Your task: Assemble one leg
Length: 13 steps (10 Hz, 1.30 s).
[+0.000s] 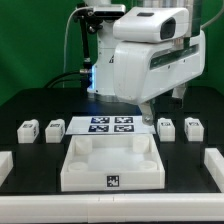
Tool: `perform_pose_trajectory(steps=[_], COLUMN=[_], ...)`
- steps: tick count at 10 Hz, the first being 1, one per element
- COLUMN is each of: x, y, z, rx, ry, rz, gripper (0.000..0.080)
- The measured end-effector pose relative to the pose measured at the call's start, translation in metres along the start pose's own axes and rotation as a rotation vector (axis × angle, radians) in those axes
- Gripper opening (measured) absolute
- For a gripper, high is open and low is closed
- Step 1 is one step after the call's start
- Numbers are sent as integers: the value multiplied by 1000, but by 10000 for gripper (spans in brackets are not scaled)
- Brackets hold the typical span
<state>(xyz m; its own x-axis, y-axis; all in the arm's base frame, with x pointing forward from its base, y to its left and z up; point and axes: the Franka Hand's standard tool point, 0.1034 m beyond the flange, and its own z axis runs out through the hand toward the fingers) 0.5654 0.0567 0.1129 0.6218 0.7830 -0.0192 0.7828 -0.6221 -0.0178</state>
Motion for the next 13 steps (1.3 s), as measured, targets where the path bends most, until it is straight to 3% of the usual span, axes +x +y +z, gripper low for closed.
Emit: perform_pose_trajectory(steps=[13], x=[-2], y=[0], z=[2], rx=[1], ry=[-2], rz=[-53], gripper=[650])
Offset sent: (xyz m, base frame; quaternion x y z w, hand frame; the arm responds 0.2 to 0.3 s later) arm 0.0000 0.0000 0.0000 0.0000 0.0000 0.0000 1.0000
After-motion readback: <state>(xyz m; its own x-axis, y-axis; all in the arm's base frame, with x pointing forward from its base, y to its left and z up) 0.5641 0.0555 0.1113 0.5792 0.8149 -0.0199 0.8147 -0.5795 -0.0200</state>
